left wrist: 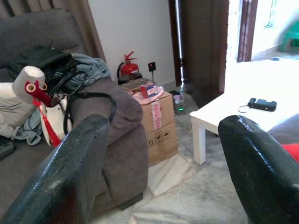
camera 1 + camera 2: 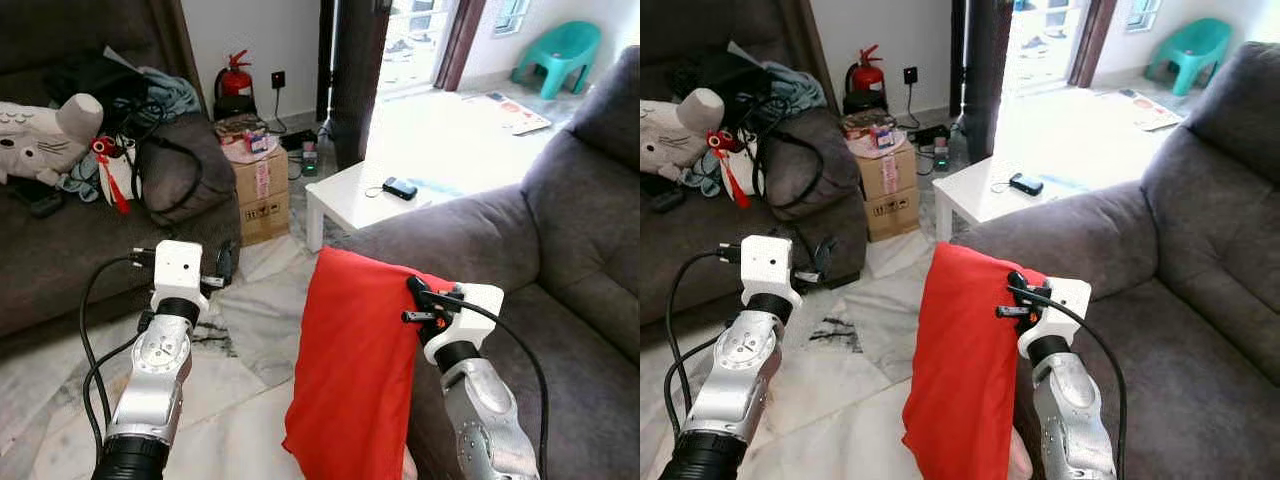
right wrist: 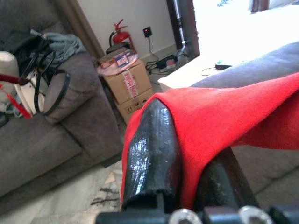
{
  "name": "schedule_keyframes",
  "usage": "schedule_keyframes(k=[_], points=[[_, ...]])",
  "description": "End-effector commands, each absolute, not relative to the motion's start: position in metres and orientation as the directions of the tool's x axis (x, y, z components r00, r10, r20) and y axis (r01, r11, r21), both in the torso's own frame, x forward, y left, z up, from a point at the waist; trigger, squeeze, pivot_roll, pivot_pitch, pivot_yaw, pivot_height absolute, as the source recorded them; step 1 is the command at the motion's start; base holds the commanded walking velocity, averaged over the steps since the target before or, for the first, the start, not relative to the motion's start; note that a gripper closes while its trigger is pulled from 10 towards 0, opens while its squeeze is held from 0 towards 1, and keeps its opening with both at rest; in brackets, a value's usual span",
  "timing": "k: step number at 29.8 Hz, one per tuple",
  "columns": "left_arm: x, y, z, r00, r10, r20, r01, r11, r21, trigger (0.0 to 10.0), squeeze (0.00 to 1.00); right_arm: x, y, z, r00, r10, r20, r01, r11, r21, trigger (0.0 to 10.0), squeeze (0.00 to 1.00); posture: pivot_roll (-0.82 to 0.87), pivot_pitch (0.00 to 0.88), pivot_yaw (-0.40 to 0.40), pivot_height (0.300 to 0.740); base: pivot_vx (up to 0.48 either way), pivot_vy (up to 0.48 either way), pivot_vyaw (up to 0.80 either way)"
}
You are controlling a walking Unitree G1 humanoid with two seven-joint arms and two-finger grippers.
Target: Move the pillow to the sofa from floor
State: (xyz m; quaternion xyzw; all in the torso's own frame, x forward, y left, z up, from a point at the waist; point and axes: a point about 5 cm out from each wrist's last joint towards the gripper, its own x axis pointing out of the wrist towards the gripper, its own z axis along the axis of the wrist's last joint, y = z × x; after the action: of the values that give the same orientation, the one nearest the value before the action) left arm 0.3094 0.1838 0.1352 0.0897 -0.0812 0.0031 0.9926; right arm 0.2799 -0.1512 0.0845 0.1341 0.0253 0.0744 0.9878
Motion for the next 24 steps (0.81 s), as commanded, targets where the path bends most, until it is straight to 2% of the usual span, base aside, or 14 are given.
schedule_keyframes(k=[1,6,24], points=[[0.3090,0.1842,0.1328,0.989,-0.008,0.150,-0.021,0.982,0.187,10.0,0.00,0.2860,-0.1571,0.1179,0.984,0.126,0.125,-0.154,0.956,0.248,10.0,0.00,0.07,0.000,-0.029,0.740,0.000,0.000,0.00],[0.3088,0.1840,0.1327,0.989,-0.006,0.150,-0.022,0.983,0.184,10.0,0.00,0.2859,-0.1576,0.1179,0.984,0.125,0.123,-0.153,0.957,0.246,10.0,0.00,0.07,0.000,-0.031,0.740,0.000,0.000,0.00],[0.3087,0.1842,0.1321,0.989,0.000,0.149,-0.028,0.983,0.180,10.0,0.00,0.2876,-0.1582,0.1172,0.986,0.122,0.115,-0.146,0.959,0.242,10.0,0.00,0.07,0.000,-0.035,0.740,-0.287,0.000,0.00]])
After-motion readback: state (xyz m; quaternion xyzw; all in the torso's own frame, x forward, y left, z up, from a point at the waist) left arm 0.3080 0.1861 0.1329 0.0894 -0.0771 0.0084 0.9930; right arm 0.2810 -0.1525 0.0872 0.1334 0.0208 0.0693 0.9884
